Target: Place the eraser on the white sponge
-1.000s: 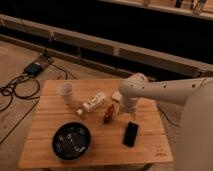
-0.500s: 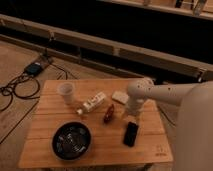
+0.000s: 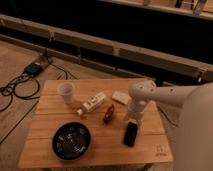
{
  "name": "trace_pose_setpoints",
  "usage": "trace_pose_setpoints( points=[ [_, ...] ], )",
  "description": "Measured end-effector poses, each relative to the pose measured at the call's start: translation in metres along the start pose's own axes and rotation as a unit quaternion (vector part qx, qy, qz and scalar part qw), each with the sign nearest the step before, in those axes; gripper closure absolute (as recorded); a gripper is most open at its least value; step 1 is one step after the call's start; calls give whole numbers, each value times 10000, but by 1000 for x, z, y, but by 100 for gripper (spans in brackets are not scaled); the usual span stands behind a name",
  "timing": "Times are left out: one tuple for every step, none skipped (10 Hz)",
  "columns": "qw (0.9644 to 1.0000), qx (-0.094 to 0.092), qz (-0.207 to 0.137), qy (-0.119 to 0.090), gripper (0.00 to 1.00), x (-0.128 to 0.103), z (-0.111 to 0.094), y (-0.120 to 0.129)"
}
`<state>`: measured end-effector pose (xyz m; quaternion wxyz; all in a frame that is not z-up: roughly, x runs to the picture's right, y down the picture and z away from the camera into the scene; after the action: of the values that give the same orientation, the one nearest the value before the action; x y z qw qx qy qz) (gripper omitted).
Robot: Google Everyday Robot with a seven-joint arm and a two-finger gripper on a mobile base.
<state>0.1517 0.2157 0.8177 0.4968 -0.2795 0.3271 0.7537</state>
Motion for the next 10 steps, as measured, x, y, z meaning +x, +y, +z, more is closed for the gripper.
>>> trace_pose_setpoints(
  points=[
    [9999,58,96,84,35,3,2,-3],
    [9997,71,184,163,35,4,4,-4],
    [9993,65,280,250,35,4,7,-6],
    [9989,53,353,318,35,4,9,-8],
    [9984,54,407,385,35,2,11,-9],
    [9982,66,409,434,35,1,13,-10],
    [9980,89,397,490,35,0,15,-11],
    [9978,116,368,537,35,-2,17,-11],
    [9977,148,325,581,35,-4,19,-11],
    [9976,175,294,603,35,-5,19,-11]
  ],
)
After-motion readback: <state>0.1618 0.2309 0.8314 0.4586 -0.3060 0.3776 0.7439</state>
